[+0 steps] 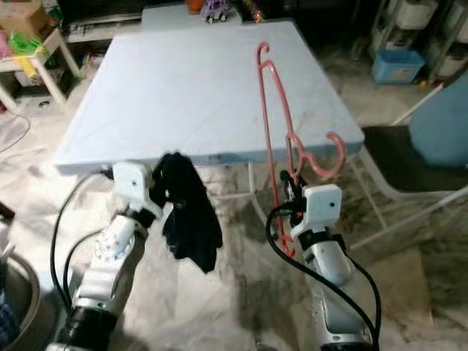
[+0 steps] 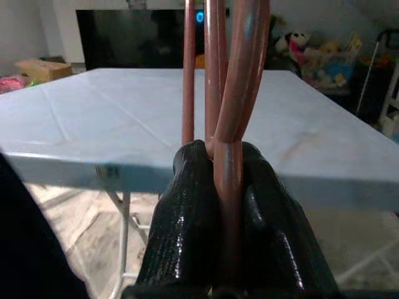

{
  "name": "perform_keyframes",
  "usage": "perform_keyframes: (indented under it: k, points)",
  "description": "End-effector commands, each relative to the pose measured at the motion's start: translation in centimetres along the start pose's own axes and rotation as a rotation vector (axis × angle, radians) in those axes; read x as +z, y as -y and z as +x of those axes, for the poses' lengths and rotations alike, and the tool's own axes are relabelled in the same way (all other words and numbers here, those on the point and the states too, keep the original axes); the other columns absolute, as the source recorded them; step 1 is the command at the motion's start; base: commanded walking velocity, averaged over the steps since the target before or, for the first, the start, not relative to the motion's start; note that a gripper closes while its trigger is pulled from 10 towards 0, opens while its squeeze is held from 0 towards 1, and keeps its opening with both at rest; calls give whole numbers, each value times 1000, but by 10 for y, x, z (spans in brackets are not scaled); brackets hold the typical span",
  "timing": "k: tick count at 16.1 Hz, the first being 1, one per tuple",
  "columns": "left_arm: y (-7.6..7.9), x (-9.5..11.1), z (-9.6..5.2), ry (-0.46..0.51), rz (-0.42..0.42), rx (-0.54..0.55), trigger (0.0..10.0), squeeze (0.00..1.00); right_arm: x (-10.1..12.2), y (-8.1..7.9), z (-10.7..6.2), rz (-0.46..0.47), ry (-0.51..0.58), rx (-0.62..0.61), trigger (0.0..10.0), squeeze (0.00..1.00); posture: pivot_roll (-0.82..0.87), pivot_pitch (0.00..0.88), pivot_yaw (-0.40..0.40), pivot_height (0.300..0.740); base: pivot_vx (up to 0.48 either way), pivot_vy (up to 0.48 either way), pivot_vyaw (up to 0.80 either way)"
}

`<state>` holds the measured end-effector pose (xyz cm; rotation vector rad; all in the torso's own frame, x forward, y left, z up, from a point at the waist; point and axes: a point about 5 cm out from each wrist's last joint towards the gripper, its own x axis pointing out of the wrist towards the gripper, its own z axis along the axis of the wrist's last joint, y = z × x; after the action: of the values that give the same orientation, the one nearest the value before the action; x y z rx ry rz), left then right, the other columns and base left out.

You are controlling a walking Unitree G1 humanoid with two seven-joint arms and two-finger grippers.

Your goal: Hang hanger

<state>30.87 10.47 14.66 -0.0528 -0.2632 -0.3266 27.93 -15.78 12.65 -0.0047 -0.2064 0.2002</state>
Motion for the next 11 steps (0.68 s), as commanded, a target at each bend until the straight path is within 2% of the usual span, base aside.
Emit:
perform_keyframes:
  k: [1,6,11]
  points:
    - [-9,8,1,26,17,21,10000,0,1,-8,3,15,12,20,10000,0,-64,107,38,740,368,0,0]
    - [-10,9,0,29,21,30,10000,0,-1,-8,2,15,3,21,10000,0,-63,106,34,740,362,0,0]
    - [-17,21,9,64,44,61,10000,0,-5,-8,3,17,-4,16,10000,0,-58,99,36,740,325,0,0]
